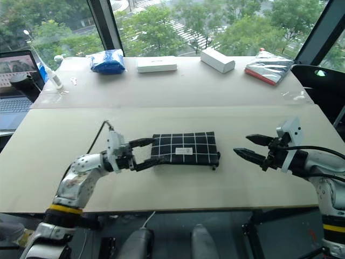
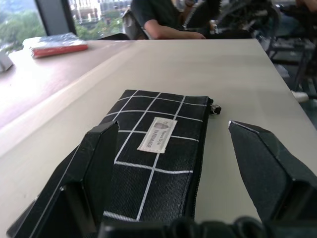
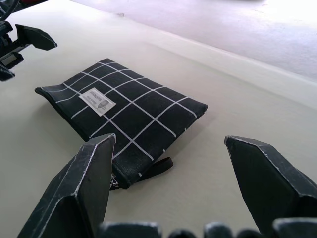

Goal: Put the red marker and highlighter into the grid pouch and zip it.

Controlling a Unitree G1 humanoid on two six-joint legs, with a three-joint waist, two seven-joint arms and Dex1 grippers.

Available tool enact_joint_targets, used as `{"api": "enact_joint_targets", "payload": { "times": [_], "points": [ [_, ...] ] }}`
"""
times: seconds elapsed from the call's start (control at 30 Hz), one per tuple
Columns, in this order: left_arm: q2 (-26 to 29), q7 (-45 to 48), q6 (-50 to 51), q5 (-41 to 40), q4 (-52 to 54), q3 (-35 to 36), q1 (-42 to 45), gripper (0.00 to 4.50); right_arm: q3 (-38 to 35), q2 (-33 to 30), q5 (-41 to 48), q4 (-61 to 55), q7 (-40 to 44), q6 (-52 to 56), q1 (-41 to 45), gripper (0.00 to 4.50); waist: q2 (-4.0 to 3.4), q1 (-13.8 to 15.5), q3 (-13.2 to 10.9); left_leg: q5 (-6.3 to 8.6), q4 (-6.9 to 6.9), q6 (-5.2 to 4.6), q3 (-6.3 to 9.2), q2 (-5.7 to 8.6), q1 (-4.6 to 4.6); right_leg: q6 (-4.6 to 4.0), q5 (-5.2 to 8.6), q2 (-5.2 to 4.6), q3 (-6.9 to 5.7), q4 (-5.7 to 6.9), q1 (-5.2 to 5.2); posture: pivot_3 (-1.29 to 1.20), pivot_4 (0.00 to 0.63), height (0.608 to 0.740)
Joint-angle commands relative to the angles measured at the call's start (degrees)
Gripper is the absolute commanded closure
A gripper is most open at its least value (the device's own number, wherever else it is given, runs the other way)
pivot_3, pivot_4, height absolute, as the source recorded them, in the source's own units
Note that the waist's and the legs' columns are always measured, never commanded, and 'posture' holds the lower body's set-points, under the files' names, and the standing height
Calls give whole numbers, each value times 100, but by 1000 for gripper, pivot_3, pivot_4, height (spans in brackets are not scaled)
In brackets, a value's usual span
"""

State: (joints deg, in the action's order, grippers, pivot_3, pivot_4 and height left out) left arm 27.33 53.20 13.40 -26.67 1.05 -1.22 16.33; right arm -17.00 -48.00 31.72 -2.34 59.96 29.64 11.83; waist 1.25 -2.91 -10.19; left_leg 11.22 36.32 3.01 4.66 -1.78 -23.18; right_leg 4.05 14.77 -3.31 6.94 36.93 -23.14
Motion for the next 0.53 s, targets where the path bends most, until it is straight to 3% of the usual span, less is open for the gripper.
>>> {"api": "enact_joint_targets", "payload": {
  "times": [0.03, 0.3, 0.53],
  "points": [
    [324, -885, 1311, -693, 782, 994, -457, 646, 17, -68, -145, 298, 103, -318, 195, 566, 0, -4, 0, 0, 1, 0, 0, 0, 1, 1, 1, 0, 0, 1, 0, 0, 150, 740],
    [525, -1693, 1852, -1031, 1515, 2440, -1750, 646, 253, 18, -488, 1178, 126, -705, 666, 566, 0, 34, -1, 0, 1, 1, -4, 1, 1, -1, 1, -2, -1, -5, 1, 0, 150, 740],
    [235, -2083, 1728, -1160, 1515, 2779, -1880, 646, 359, 217, -657, 1648, 58, -881, 985, 566, 0, 50, -1, -1, 1, 3, -5, 0, -1, -3, 0, -2, -1, -12, 3, 0, 150, 740]
  ]
}}
